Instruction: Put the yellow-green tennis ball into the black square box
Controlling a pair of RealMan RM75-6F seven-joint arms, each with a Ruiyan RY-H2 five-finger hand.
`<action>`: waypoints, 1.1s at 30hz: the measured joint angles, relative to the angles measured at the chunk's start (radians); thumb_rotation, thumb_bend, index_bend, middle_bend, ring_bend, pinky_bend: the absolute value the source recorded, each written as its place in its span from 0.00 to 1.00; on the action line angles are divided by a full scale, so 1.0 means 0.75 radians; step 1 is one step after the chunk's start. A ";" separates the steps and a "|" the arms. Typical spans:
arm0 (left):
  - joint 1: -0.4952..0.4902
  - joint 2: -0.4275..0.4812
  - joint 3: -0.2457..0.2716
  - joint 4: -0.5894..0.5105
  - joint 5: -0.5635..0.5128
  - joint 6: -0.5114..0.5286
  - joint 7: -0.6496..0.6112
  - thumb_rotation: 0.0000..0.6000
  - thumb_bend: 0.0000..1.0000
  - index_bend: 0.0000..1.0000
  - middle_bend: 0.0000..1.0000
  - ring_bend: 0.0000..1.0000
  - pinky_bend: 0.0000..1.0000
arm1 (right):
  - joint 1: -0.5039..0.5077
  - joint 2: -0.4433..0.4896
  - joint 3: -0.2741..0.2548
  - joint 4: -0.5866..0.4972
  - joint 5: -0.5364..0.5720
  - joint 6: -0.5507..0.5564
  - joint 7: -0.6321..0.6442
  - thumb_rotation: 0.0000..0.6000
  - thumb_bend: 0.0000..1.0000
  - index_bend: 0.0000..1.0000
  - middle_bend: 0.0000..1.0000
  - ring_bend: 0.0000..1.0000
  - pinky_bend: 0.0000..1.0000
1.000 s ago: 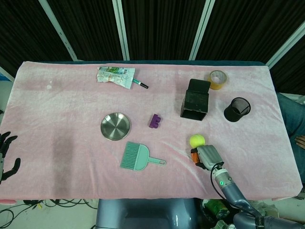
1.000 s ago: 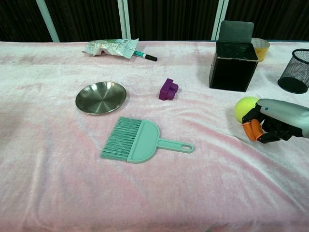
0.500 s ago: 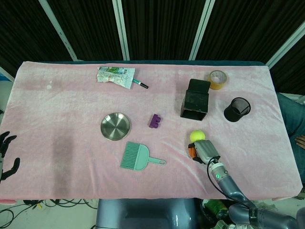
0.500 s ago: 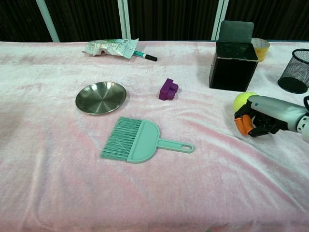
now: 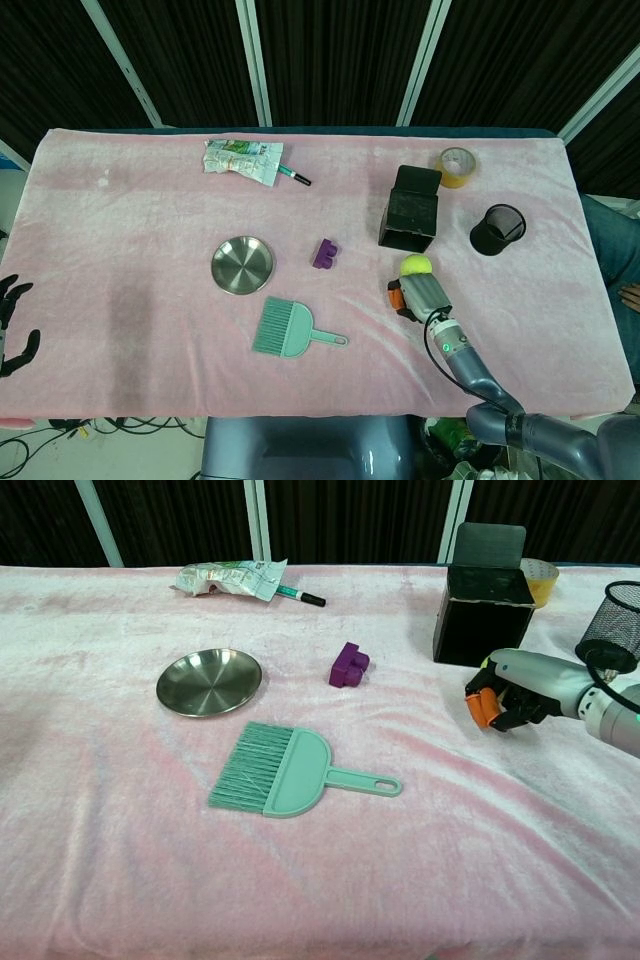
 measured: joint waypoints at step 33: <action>-0.003 0.003 -0.008 -0.007 -0.027 -0.012 0.010 1.00 0.43 0.17 0.08 0.03 0.00 | 0.234 -0.268 0.078 0.577 -0.056 -0.108 0.327 1.00 0.93 0.97 0.90 0.98 1.00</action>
